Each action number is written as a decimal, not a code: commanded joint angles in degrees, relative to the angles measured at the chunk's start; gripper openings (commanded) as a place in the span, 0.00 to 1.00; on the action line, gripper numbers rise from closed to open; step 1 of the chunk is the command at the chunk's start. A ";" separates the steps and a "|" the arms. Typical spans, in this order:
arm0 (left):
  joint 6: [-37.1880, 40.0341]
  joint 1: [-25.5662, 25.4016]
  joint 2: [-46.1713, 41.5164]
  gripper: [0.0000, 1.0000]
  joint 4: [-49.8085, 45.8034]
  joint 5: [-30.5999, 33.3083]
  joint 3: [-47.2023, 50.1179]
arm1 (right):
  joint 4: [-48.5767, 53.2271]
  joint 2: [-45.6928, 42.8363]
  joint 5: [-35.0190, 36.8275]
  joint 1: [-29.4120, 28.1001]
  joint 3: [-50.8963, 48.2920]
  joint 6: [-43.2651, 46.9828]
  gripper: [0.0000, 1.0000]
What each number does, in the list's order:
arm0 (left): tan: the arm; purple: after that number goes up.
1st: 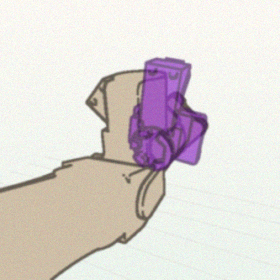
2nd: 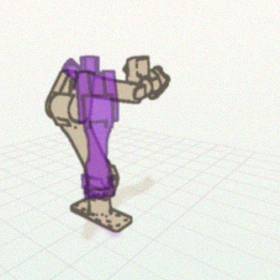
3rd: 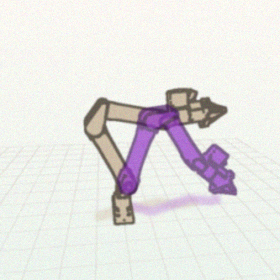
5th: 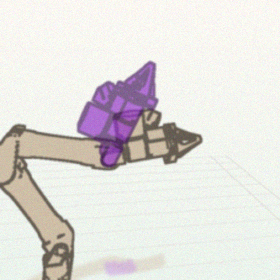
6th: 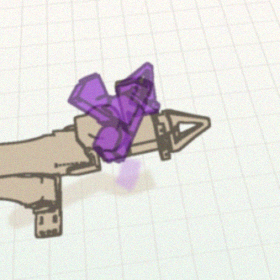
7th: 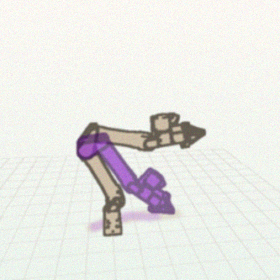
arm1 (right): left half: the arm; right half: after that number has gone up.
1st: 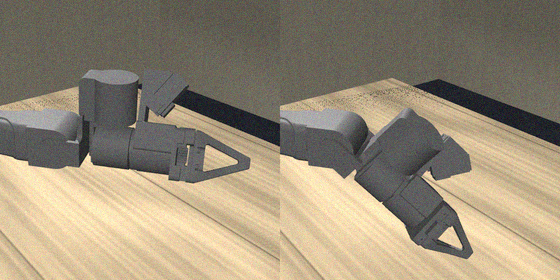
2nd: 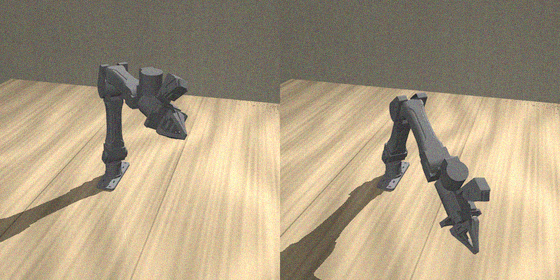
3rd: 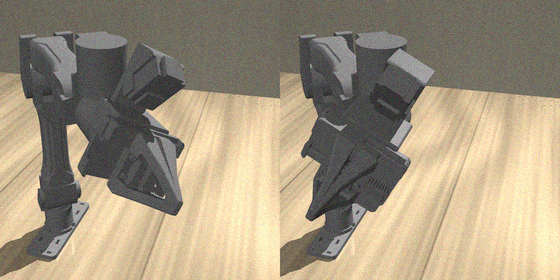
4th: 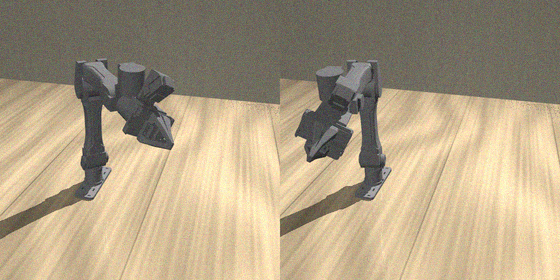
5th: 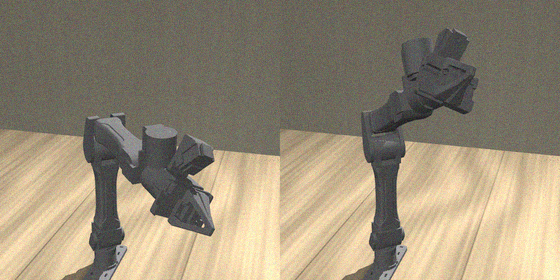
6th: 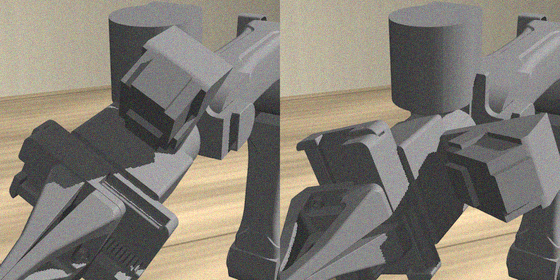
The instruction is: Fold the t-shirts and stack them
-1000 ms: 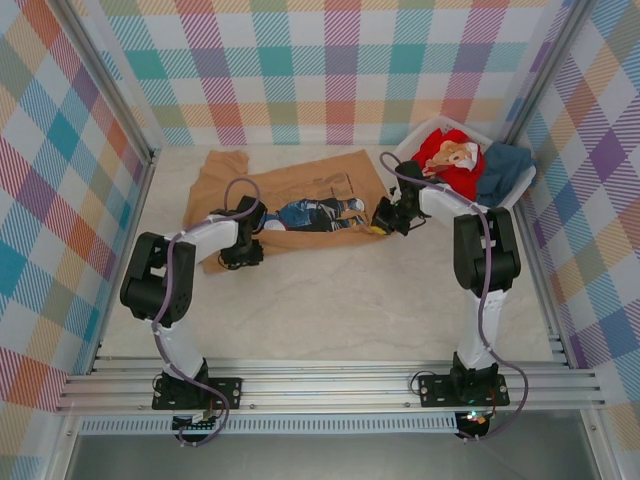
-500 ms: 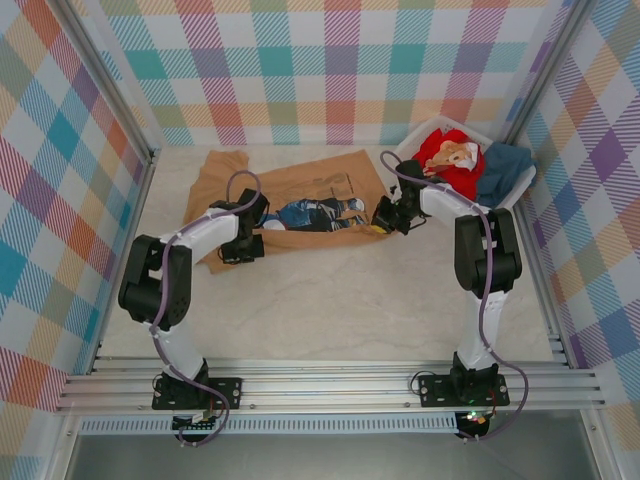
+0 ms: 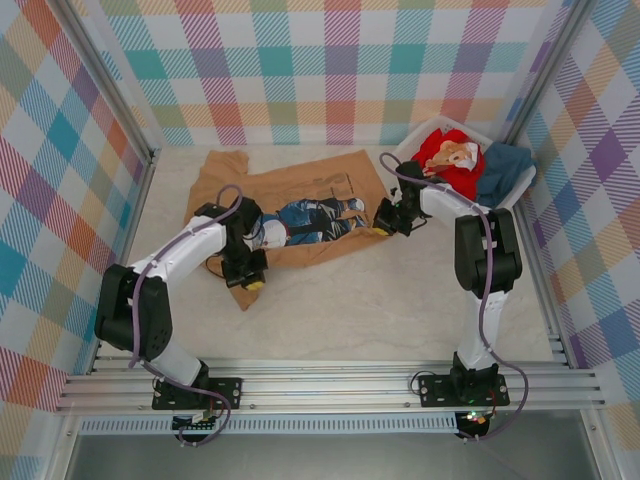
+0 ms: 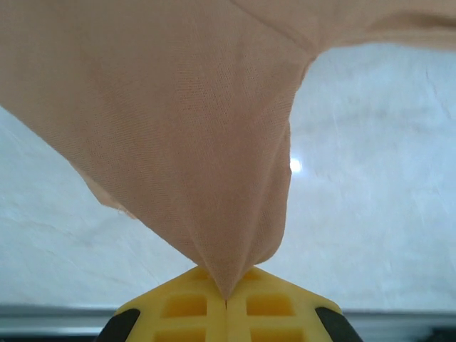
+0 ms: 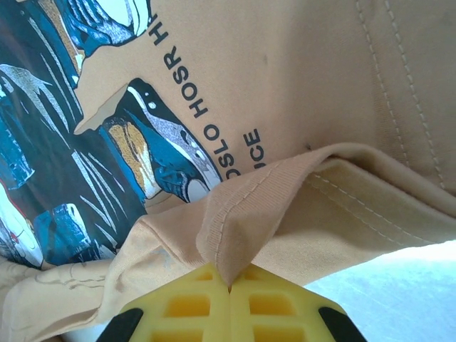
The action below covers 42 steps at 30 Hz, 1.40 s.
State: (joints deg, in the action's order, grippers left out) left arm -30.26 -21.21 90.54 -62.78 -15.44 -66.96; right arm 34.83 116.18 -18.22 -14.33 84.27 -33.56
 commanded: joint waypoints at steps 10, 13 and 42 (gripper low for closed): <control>1.84 -5.90 6.38 0.21 -1.55 -15.27 3.46 | 1.35 -3.85 0.95 0.26 -3.10 0.70 0.00; -1.64 -5.95 3.85 0.40 -0.89 -7.48 2.91 | 1.64 -4.11 1.17 0.31 -3.37 0.67 0.00; -24.58 -10.63 1.62 0.03 16.27 0.50 19.88 | 1.56 -6.71 2.30 0.26 -7.10 1.06 0.00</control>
State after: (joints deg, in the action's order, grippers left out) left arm -53.41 -30.02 90.50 -46.92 -15.57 -47.09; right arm 35.62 111.24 -15.66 -14.28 77.71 -33.41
